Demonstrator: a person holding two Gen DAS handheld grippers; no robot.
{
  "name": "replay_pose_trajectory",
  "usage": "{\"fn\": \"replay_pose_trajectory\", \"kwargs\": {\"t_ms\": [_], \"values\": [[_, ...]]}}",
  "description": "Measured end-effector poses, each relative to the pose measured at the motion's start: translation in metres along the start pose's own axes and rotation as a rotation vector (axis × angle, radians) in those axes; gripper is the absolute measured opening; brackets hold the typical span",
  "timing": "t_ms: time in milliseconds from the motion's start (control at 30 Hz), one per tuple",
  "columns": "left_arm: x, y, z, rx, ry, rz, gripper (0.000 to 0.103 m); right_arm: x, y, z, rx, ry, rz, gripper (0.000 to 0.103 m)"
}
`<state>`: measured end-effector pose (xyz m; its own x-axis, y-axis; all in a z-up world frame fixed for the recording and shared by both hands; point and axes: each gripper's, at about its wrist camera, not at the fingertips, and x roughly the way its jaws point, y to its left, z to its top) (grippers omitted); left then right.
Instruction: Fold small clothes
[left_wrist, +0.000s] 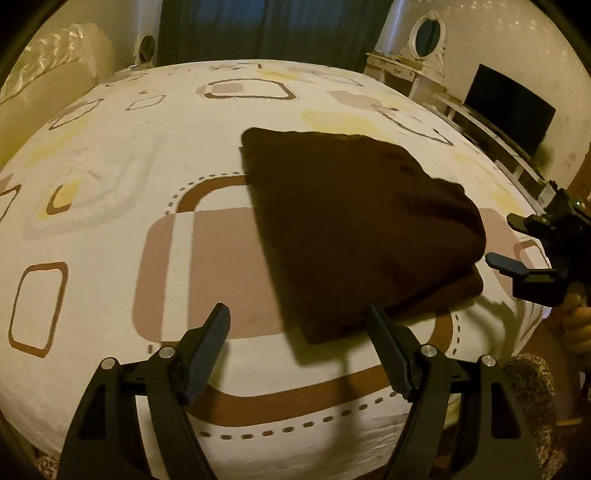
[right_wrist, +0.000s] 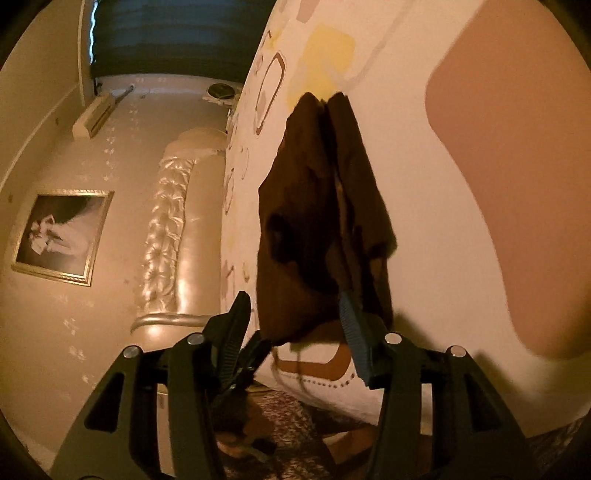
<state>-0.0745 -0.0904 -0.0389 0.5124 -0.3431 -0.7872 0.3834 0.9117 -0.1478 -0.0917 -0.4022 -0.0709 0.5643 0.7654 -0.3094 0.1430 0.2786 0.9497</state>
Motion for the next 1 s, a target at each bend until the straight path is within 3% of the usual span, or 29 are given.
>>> {"fn": "replay_pose_trajectory", "kwargs": {"t_ms": [100, 233, 567, 600, 633, 667, 833, 1000], "values": [[0.001, -0.007, -0.004, 0.050, -0.002, 0.001, 0.075, 0.004, -0.002, -0.003, 0.012, 0.003, -0.014, 0.050], [0.008, -0.009, -0.004, 0.104, -0.009, 0.082, 0.075, 0.014, -0.003, -0.002, 0.007, 0.009, -0.024, 0.050], [0.006, 0.017, -0.005, -0.050, -0.027, 0.086, 0.077, 0.031, -0.004, 0.003, -0.003, -0.011, -0.066, 0.048], [0.005, 0.020, -0.007, -0.064, -0.027, 0.084, 0.077, 0.033, -0.002, 0.002, -0.014, -0.007, -0.070, 0.035], [0.005, 0.022, -0.008, -0.075, -0.026, 0.083, 0.077, 0.035, 0.000, 0.001, -0.027, -0.001, -0.072, 0.014], [0.004, 0.026, -0.009, -0.093, -0.025, 0.078, 0.077, 0.037, 0.004, 0.000, -0.045, 0.011, -0.074, 0.010], [-0.004, 0.037, -0.010, -0.147, -0.050, 0.060, 0.077, 0.031, 0.021, -0.008, -0.114, 0.008, -0.079, 0.007], [0.006, 0.045, -0.017, -0.175, -0.001, 0.031, 0.077, 0.030, -0.006, -0.010, -0.078, 0.007, -0.137, 0.006]]}}
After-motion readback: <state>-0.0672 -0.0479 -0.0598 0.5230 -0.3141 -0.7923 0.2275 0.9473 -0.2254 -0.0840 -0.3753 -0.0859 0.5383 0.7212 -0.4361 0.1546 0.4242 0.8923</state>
